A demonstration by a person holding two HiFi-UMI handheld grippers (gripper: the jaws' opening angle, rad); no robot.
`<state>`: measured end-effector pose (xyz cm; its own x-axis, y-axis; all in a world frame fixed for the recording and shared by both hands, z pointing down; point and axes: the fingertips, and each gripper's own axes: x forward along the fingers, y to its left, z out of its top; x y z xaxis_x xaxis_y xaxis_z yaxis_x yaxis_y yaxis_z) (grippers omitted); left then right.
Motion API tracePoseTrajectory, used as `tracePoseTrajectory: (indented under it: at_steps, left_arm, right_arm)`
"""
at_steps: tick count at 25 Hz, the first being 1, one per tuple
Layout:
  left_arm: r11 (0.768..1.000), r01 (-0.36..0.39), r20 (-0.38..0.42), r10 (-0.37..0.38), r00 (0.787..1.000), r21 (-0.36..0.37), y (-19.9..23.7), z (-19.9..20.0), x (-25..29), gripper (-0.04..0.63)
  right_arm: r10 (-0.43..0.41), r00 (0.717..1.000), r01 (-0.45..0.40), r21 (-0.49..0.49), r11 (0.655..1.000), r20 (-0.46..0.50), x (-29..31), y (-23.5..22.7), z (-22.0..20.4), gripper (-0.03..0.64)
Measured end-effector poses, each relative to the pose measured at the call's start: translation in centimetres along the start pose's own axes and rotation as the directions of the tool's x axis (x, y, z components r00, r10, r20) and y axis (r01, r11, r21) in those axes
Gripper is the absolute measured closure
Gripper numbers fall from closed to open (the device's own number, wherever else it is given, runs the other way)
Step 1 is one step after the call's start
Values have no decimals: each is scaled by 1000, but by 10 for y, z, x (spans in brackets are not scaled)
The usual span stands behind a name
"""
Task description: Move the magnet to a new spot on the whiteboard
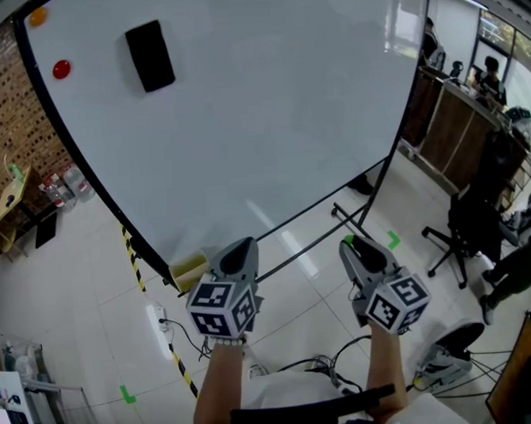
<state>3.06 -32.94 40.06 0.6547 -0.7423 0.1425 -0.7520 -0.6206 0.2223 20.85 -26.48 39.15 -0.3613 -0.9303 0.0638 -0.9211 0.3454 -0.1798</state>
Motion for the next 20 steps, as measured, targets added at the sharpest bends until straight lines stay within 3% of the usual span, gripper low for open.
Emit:
tracePoseTrajectory:
  at_steps: [10,20]
  left_arm:
    - [1000,-24,18,24,1000,3,11,10,-3,603]
    - [997,-81,30,82,996,-9,25,13,-10,603]
  right_arm:
    - [49,997,-38,-193,980,53,45,0,69,479]
    - [135,983,-80,-378,922,122,89,29,163,479]
